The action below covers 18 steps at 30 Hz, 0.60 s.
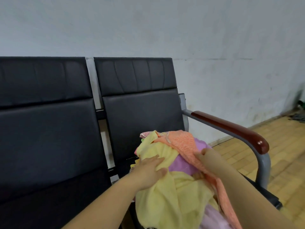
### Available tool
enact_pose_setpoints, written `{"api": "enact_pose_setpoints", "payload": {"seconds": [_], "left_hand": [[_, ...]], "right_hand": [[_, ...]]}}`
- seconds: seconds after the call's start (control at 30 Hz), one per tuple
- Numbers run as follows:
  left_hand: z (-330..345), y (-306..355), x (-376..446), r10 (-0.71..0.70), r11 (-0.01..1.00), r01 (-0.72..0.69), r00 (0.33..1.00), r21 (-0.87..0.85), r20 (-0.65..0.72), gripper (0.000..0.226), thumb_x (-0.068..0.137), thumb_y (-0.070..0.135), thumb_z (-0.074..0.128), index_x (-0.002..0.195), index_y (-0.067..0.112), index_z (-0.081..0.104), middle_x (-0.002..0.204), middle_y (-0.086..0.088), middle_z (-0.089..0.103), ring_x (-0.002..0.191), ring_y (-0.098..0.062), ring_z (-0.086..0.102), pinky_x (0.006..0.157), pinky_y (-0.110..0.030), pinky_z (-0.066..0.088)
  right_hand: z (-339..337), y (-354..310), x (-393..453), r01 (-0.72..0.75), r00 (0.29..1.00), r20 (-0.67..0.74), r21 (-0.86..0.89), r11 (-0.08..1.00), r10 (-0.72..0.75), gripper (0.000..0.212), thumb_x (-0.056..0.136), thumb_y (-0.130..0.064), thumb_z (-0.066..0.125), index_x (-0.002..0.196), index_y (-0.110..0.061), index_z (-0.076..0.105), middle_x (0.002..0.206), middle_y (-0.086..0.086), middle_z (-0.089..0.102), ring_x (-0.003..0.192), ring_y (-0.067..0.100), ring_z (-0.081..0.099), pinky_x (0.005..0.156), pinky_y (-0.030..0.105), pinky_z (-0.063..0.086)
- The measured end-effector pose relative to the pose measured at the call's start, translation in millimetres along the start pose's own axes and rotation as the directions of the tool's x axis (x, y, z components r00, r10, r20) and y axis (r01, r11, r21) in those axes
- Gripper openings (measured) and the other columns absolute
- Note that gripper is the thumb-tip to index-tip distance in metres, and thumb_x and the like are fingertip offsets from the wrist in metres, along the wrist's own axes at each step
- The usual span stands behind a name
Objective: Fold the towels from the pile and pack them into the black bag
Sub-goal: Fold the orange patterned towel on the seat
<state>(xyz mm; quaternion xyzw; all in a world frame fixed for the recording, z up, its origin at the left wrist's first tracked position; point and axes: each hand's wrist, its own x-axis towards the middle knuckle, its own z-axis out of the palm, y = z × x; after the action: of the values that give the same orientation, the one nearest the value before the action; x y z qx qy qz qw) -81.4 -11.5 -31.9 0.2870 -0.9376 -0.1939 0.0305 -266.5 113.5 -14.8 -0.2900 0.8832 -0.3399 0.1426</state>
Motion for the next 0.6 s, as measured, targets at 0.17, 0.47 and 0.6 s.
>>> {"api": "enact_pose_setpoints", "payload": {"seconds": [0.17, 0.47, 0.6], "left_hand": [[-2.3, 9.3, 1.4, -0.079, 0.984, 0.088, 0.995, -0.155, 0.064, 0.058, 0.096, 0.057, 0.035, 0.149, 0.034, 0.028, 0.159, 0.009, 0.014, 0.147, -0.017, 0.013, 0.119, -0.039, 0.011], [-67.9, 71.4, -20.3, -0.030, 0.209, -0.119, 0.991, -0.971, -0.128, 0.056, 0.099, 0.054, 0.033, 0.080, 0.008, 0.061, 0.057, 0.004, 0.068, 0.069, -0.008, 0.066, 0.064, -0.024, 0.048], [-104.8, 106.9, -47.9, 0.020, -0.272, -0.087, 0.995, -0.958, -0.096, 0.070, 0.090, 0.067, 0.030, 0.122, 0.014, 0.063, 0.112, -0.013, 0.070, 0.105, -0.028, 0.064, 0.100, -0.044, 0.044]], "right_hand": [[-57.7, -45.7, -17.4, 0.064, 0.991, -0.132, 0.568, 0.821, 0.015, 0.037, 0.101, -0.024, 0.043, 0.123, 0.003, 0.056, 0.120, 0.022, 0.061, 0.103, 0.038, 0.059, 0.095, 0.042, 0.044], [-115.2, -137.0, -59.6, 0.073, 0.965, -0.050, 0.994, 0.081, -0.258, 0.048, 0.100, -0.036, 0.042, 0.107, 0.006, 0.064, 0.111, 0.026, 0.066, 0.109, 0.038, 0.061, 0.101, 0.054, 0.044], [-121.1, -175.1, -100.1, 0.040, 0.913, -0.035, 0.999, 0.005, -0.405, 0.049, 0.102, -0.037, 0.034, 0.099, 0.002, 0.064, 0.102, 0.022, 0.067, 0.102, 0.035, 0.061, 0.099, 0.047, 0.044]]}}
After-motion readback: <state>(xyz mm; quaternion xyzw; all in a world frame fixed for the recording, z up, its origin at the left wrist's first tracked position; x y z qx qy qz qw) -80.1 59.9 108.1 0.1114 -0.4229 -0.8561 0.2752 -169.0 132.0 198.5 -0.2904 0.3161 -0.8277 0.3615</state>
